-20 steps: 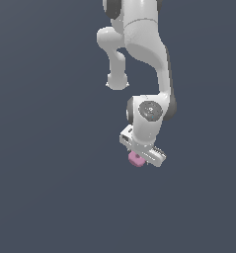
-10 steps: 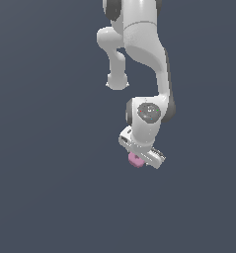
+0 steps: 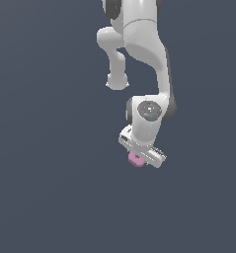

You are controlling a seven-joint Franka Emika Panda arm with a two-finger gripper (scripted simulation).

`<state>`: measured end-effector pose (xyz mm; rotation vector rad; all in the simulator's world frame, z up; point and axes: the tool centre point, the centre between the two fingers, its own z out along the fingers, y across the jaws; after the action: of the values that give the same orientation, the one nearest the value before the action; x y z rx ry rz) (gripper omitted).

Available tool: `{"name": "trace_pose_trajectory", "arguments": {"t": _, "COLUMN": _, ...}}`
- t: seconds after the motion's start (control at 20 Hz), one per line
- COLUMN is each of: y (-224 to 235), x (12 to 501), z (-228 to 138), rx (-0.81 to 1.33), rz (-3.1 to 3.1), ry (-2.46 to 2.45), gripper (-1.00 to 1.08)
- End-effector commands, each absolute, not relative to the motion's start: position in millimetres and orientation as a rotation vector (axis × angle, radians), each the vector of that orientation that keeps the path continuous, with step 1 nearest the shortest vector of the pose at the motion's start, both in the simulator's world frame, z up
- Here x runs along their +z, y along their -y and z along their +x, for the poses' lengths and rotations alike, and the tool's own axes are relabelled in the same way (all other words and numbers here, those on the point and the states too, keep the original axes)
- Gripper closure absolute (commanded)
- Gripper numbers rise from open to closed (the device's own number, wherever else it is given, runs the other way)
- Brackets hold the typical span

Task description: Pick up the object and move it to a goal position.

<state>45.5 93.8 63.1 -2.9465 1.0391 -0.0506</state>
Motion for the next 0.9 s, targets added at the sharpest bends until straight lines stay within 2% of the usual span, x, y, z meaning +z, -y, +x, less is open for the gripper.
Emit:
{"name": "trace_pose_trajectory", "arguments": {"t": 0.0, "y": -90.5, "x": 66.7, "z": 43.4, "rx": -0.051, "rz": -2.946, "ry": -1.04, "gripper": 1.08}}
{"name": "trace_pose_trajectory", "arguments": {"t": 0.4, "y": -66.6, "x": 92.4, "z": 24.4, "rx": -0.044, "rz": -2.948, "ry": -1.04, "gripper": 1.08}}
{"name": "trace_pose_trajectory", "arguments": {"t": 0.85, "y": -14.7, "x": 148.7, "z": -16.0, "rx": -0.03, "rz": -2.951, "ry": -1.04, "gripper": 1.08}}
